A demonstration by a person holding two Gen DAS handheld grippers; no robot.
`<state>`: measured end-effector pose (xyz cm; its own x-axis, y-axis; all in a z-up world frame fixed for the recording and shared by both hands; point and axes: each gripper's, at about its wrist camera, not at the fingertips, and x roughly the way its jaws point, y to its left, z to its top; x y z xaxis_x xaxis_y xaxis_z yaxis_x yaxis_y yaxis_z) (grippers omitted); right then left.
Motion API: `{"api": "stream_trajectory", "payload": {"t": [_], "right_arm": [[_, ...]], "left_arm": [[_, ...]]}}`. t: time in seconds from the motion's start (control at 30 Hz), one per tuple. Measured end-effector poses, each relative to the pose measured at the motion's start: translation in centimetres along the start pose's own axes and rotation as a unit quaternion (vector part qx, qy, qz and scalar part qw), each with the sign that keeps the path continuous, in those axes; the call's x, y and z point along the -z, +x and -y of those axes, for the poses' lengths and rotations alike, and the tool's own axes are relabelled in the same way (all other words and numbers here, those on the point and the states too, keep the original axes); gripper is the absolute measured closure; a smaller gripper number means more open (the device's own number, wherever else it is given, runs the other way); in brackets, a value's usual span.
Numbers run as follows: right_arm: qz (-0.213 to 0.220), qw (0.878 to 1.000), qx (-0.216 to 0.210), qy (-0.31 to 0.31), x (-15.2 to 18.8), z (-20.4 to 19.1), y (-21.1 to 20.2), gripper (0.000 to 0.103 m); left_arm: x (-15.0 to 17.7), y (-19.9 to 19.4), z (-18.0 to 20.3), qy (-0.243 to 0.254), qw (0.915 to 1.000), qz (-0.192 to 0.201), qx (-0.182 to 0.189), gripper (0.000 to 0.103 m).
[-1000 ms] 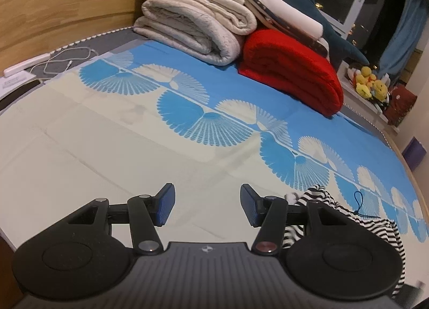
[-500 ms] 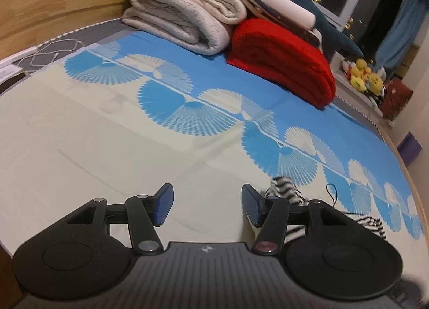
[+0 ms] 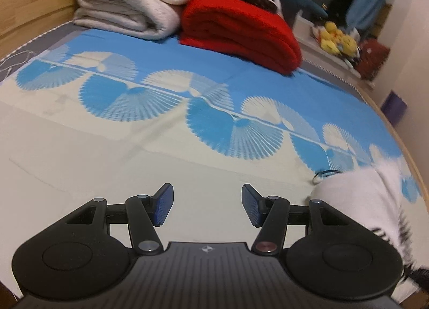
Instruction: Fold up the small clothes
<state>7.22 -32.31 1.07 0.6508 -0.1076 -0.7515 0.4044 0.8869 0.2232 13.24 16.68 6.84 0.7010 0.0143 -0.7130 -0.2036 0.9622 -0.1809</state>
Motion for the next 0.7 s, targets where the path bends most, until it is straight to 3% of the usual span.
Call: {"api": "stream_trajectory", "payload": {"t": [0.1,0.2,0.3,0.37,0.4,0.5,0.6,0.7], "right_arm": [[-0.056,0.997,0.012,0.048,0.2,4.5,1.3,0.089],[-0.022,0.999,-0.008,0.034,-1.6,5.9,-0.3,0.083],[0.009,0.998,-0.065,0.013,-4.4,6.1,-1.7,0.071],[0.019,0.993,-0.113,-0.022,-6.2,5.6,-2.1,0.069],[0.015,0.989,-0.139,-0.039,-7.4,5.1,-1.6,0.061],[-0.035,0.974,-0.215,-0.068,-9.9,3.5,2.0,0.051],[-0.097,0.967,-0.220,-0.079,-11.3,2.0,7.4,0.051],[-0.131,0.963,-0.234,-0.031,-11.4,1.6,11.1,0.050]], "left_arm": [[0.4,1.1,2.2,0.023,0.9997,-0.012,0.007,0.041],[0.8,1.9,4.1,0.047,0.9986,-0.019,0.015,0.041],[1.1,2.7,5.9,0.066,0.9974,-0.023,0.019,0.035],[1.3,3.1,6.8,0.073,0.9967,-0.026,0.022,0.034],[1.4,3.4,7.3,0.077,0.9963,-0.030,0.023,0.034],[1.8,4.0,8.4,0.087,0.9954,-0.034,0.024,0.034],[2.3,4.3,9.2,0.092,0.9946,-0.039,0.027,0.034],[2.7,4.2,9.9,0.099,0.9939,-0.035,0.032,0.033]]}}
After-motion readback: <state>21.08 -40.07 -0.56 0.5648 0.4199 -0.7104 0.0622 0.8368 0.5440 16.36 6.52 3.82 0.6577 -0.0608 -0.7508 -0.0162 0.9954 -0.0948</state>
